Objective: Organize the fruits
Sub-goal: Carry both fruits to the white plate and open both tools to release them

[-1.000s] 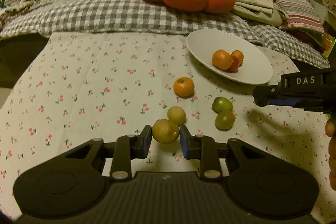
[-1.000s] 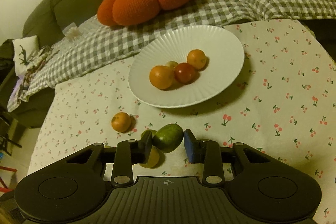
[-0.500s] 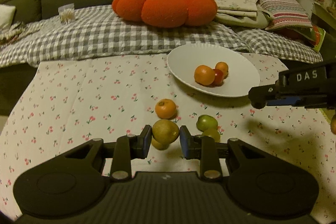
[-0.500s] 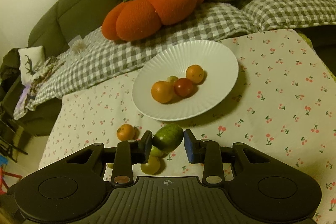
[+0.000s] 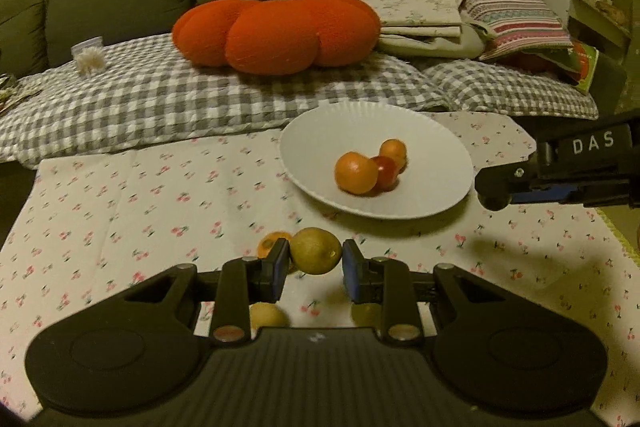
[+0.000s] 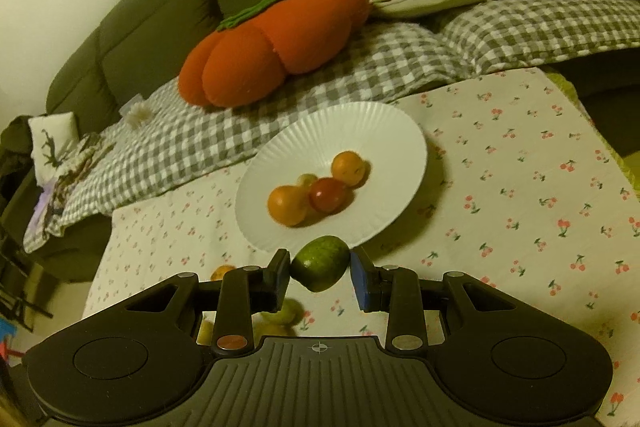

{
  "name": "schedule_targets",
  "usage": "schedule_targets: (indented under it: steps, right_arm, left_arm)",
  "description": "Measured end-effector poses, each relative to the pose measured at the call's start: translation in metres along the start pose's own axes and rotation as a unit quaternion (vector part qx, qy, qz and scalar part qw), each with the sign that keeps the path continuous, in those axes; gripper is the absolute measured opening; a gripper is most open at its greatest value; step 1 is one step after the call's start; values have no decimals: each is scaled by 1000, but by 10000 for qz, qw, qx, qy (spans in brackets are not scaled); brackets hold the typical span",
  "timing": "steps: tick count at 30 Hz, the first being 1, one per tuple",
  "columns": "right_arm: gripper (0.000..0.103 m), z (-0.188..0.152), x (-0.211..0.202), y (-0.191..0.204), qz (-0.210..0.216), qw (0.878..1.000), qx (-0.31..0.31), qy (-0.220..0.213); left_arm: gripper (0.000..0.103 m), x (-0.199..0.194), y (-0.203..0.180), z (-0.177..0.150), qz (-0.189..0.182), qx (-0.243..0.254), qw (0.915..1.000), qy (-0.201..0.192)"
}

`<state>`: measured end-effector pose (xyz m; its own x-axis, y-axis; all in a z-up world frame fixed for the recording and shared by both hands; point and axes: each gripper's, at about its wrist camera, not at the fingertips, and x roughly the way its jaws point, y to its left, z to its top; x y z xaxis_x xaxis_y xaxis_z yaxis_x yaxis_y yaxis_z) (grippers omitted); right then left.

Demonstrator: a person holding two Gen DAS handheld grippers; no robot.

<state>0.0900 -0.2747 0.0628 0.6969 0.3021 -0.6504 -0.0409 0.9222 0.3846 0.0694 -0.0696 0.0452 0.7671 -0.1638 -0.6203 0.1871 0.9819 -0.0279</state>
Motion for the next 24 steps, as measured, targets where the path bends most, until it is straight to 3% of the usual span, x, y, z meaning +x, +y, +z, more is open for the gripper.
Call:
schedule_targets:
  steps: [12,24]
  right_arm:
    - [32,18,3,-21,-183,9993,275,-187]
    - [32,27,34,-19,-303,9994,61,-158]
  left_arm:
    - [27,33,-31,21,-546,489,9969,-274]
    - [27,67,-39,29,-556,728,9956,-209]
